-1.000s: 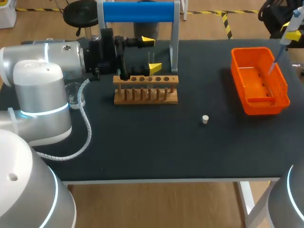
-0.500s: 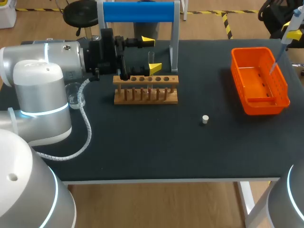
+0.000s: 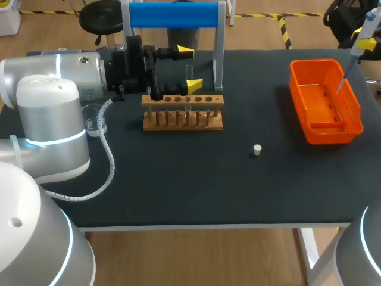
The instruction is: Invert the test tube, pick up the pipette, mount the tip to pipette, aspirate from beaker and dispense into the tube, eject the tip, return the pipette, and cap with the stopper.
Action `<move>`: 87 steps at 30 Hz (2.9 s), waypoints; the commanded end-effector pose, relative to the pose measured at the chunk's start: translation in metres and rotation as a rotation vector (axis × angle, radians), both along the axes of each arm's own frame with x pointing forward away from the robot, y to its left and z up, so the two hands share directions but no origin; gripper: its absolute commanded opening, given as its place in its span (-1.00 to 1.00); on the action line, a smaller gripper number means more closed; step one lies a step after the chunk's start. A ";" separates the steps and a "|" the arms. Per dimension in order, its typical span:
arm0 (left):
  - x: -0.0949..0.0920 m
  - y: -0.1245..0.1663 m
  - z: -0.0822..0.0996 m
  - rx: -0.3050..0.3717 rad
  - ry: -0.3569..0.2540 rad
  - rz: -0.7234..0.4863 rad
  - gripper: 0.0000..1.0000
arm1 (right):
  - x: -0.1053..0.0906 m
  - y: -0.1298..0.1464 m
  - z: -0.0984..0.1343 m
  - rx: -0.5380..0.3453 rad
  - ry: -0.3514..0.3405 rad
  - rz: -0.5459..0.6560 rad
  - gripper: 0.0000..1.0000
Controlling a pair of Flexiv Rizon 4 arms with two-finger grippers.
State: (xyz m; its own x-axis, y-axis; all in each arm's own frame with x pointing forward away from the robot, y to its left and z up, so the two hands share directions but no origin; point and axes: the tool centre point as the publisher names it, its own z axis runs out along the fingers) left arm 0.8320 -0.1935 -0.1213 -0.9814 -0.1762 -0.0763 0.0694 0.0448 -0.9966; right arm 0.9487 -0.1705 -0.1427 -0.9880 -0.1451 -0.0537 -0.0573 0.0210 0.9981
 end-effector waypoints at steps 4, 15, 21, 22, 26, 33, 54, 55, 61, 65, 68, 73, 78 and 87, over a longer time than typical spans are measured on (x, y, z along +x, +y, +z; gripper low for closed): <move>-0.001 0.000 0.000 -0.001 -0.001 0.002 1.00 | -0.001 0.002 0.000 -0.010 0.001 -0.007 -1.00; -0.001 0.000 0.000 -0.001 -0.001 0.002 1.00 | 0.000 0.003 0.002 -0.008 0.003 -0.026 -1.00; 0.005 -0.009 0.014 -0.007 -0.012 0.005 1.00 | 0.000 0.003 0.002 -0.008 0.003 -0.026 -1.00; 0.007 -0.013 0.018 -0.007 -0.013 0.005 1.00 | 0.000 0.003 0.002 -0.008 0.003 -0.026 -1.00; 0.017 -0.030 0.031 0.043 0.016 0.038 1.00 | 0.000 0.003 0.002 -0.008 0.003 -0.026 -1.00; 0.029 -0.064 0.048 0.084 0.045 0.058 1.00 | 0.000 0.003 0.002 -0.008 0.003 -0.026 -1.00; 0.057 -0.163 0.068 0.148 0.042 -0.021 1.00 | 0.000 0.003 0.002 -0.008 0.003 -0.026 -1.00; 0.057 -0.163 0.068 0.148 0.042 -0.021 1.00 | 0.000 0.003 0.002 -0.008 0.003 -0.026 -1.00; 0.057 -0.163 0.068 0.148 0.042 -0.021 -1.00 | 0.000 0.003 0.002 -0.008 0.003 -0.026 -1.00; 0.057 -0.163 0.068 0.148 0.042 -0.021 -1.00 | 0.000 0.003 0.002 -0.008 0.003 -0.026 -1.00; 0.057 -0.163 0.068 0.148 0.042 -0.021 -1.00 | 0.000 0.003 0.002 -0.008 0.003 -0.026 -1.00; 0.057 -0.163 0.068 0.148 0.042 -0.021 -1.00 | 0.000 0.003 0.002 -0.008 0.003 -0.026 -1.00; 0.063 -0.174 0.069 0.131 0.015 -0.059 -1.00 | 0.000 0.003 0.002 -0.008 0.003 -0.026 -1.00; 0.073 -0.230 0.071 0.101 -0.009 -0.111 -1.00 | 0.000 0.003 0.002 -0.008 0.003 -0.026 -1.00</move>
State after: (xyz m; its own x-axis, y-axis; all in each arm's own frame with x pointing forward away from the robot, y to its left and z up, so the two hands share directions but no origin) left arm 0.8977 -0.3918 -0.0444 -0.9940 -0.0535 -0.0956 0.0860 0.1592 -0.9835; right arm 0.9494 -0.1676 -0.1416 -0.9916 -0.1195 -0.0491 -0.0527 0.0279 0.9982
